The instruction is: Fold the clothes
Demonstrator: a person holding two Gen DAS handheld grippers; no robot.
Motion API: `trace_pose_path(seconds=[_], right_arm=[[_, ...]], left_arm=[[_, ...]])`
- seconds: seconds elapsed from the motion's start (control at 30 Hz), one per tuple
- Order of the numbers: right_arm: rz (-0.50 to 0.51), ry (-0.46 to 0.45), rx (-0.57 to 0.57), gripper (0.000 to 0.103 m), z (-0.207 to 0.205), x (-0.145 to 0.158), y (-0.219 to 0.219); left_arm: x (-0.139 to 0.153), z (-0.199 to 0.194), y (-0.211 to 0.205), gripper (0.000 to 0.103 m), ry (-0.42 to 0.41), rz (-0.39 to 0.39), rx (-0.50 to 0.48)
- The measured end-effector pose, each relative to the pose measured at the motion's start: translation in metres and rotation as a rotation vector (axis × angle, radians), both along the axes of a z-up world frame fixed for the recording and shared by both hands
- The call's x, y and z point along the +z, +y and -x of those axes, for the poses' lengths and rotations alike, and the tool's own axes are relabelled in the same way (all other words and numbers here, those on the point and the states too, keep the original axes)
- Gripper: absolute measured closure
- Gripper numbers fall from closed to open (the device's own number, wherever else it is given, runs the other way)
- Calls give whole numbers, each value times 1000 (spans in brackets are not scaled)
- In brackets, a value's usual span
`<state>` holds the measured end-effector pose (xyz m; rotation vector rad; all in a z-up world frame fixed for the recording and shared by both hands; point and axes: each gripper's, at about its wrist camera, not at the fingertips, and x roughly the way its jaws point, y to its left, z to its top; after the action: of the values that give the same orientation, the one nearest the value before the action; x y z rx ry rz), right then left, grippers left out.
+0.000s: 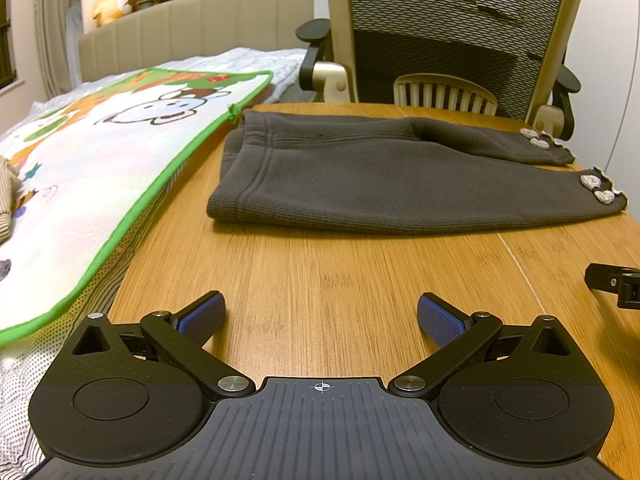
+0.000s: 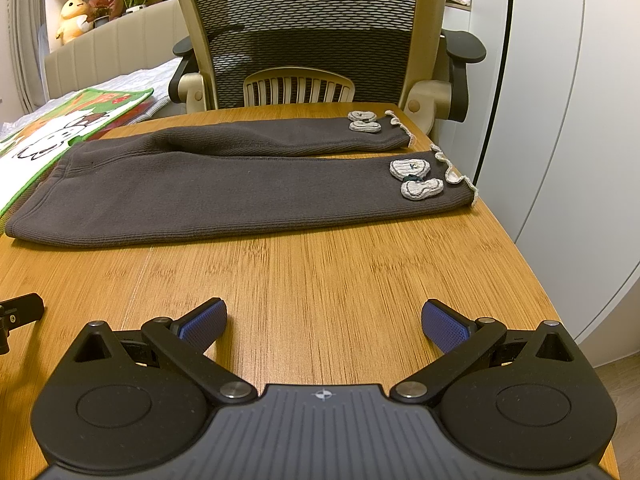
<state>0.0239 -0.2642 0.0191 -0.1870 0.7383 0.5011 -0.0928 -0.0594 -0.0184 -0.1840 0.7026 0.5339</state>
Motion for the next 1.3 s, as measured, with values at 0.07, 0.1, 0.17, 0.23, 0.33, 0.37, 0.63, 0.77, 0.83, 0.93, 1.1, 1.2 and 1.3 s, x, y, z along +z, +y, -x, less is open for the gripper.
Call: trace_pose_path(seconds=[0.07, 0.1, 0.17, 0.23, 0.33, 0.37, 0.63, 0.77, 0.83, 0.93, 1.1, 1.2, 1.3], right_arm=[[0, 0, 1, 0, 0, 0, 0], [0, 0, 1, 0, 0, 0, 0], [0, 0, 1, 0, 0, 0, -1], [0, 1, 1, 0, 0, 0, -1], [2, 3, 7, 0, 0, 0, -1], [3, 3, 14, 0, 0, 0, -1], [-51, 22, 54, 0, -2, 0, -10], [-63, 25, 84, 0, -5, -1, -14], [-28, 16, 100, 0, -6, -2, -11], [-2, 10, 115, 0, -10, -3, -11], [5, 10, 123, 0, -12, -2, -9], [9, 13, 135, 0, -15, -2, -8], [7, 21, 166, 0, -19, -1, -7]], left_arm=[[0, 0, 0, 0, 0, 0, 0], [0, 0, 0, 0, 0, 0, 0], [0, 0, 0, 0, 0, 1, -1], [2, 0, 2, 0, 5, 10, -14], [4, 0, 6, 0, 13, 24, -35], [5, 0, 7, 0, 15, 29, -42], [18, -1, 19, 0, -10, 94, -92], [43, -13, 25, 0, -83, 92, -133], [49, -26, 26, 0, -94, 77, -172], [52, -48, 29, 0, -96, 72, -225], [31, -86, 44, 0, -72, 115, -244], [11, -96, 49, 0, -32, 140, -249], [1, -94, 42, 0, -17, 61, -289]])
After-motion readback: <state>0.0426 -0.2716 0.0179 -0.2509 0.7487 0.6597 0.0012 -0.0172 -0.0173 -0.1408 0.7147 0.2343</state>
